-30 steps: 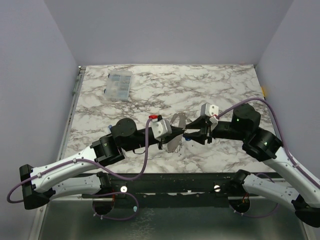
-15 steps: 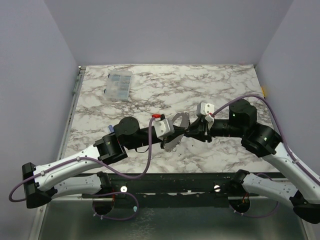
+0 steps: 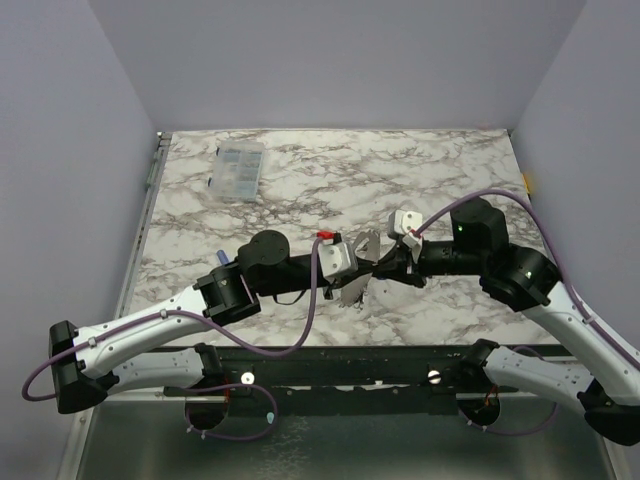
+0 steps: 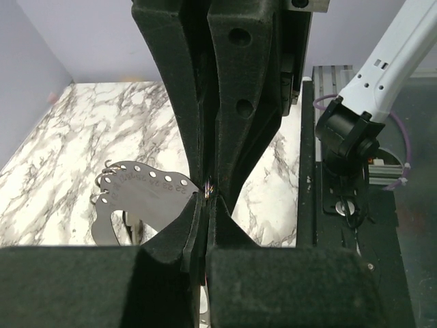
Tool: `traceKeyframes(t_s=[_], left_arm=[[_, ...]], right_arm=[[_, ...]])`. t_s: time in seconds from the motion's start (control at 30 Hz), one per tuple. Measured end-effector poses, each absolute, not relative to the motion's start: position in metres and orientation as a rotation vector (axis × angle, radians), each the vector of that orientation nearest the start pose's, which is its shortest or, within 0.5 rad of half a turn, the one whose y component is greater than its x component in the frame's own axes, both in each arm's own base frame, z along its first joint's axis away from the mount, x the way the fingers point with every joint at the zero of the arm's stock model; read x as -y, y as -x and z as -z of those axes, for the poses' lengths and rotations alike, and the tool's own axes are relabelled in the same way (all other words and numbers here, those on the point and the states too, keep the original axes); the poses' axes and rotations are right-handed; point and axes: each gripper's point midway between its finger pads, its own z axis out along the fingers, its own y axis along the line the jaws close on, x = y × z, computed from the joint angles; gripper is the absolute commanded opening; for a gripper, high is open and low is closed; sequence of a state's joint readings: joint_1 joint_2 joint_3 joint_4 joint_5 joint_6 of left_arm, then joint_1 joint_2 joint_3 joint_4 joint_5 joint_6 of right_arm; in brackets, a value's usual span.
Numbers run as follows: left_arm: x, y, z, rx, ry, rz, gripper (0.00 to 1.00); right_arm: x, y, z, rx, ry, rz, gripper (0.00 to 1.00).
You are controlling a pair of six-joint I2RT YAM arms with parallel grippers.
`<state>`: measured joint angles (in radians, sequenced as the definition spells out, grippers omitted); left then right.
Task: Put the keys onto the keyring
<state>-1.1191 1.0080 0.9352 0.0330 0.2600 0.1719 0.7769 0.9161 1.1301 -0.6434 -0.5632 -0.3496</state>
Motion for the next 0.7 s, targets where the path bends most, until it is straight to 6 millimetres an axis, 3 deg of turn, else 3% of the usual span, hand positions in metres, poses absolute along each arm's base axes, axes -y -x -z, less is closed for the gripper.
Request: traceKeyframes(t_s=[0.1,0.43,0.7], left_arm=[[0.351,-0.124,-0.327,-1.198,-1.205,0.940,0.01],[0.350,-0.115,-0.323,-1.162,-1.270,0.948,0.27],[0.349,-0.112,-0.326,-1.163,-1.290,0.942,0.35]], right_arm=[[-0.253,-0.138,-0.301,-1.480,1.392,-0.846,0.01],[-0.252,-0.126,-0.297,-1.432,1.423,-0.886,0.01],[-0.254,-0.123,-0.300,-1.400,1.426,-0.899,0.01]])
